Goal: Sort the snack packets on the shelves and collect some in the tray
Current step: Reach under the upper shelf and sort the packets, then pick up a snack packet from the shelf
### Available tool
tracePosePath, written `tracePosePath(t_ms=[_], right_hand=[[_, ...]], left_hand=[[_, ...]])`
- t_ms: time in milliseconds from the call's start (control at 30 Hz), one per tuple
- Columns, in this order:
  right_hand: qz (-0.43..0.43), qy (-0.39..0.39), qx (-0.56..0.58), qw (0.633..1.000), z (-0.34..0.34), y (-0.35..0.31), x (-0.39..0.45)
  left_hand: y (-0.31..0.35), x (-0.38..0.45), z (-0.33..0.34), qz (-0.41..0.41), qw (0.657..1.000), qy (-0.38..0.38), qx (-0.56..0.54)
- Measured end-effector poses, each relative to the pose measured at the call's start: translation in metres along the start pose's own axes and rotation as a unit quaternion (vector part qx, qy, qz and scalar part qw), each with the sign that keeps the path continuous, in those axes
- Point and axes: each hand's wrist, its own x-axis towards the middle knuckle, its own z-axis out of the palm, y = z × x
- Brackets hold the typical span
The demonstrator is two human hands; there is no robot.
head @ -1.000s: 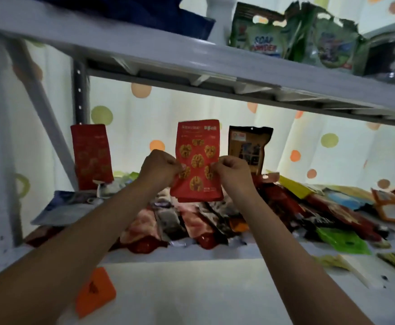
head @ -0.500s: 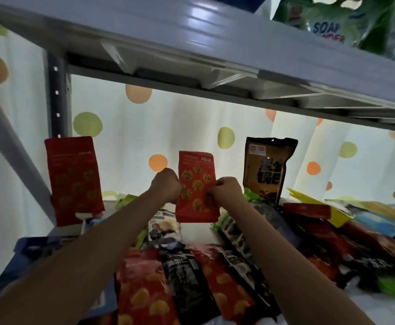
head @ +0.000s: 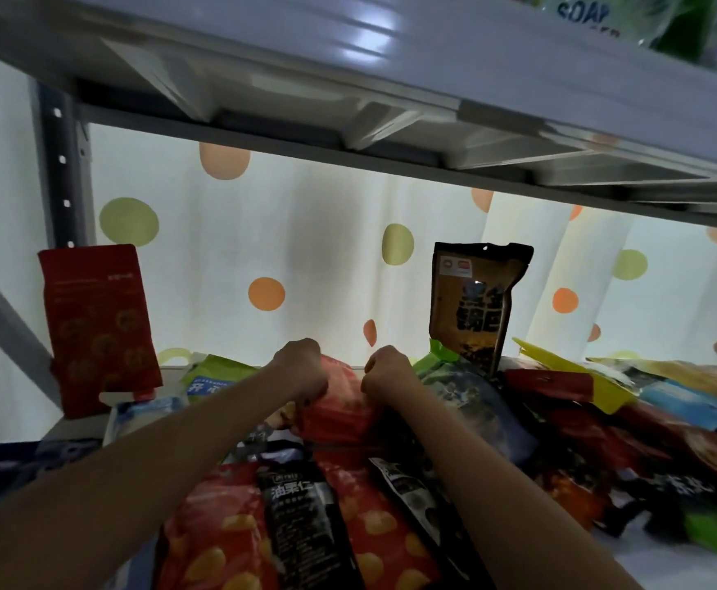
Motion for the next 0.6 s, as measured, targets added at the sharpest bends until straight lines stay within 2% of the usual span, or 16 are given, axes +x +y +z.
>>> tracePosePath(t_ms=[167,300,433,533,600], right_hand=[[-0.063,-0.007,-0.023,0.998,-0.016,0.004,-0.006],[-0.096,0.026,-0.058,0.993,-0.039,0.016,-0.021],[-0.075,0.059,-0.159,0.983,-0.065,0.038,-0.037],[-0.014,0.051,-0.219,0.974,-0.078,0.055,-0.049],[0.032,0.044,-0.211,0.976,-0.087,0.064,-0.056]], left_hand=[[0.01,-0.001,0.006,0.047,0.994,0.042,0.094],[0.022,-0.006,0.008,0.118,0.985,0.069,0.103],[0.044,-0.022,0.016,0.204,0.971,0.061,0.105],[0.06,-0.04,0.023,0.256,0.961,0.044,0.098],[0.068,-0.051,0.025,0.286,0.952,0.036,0.101]])
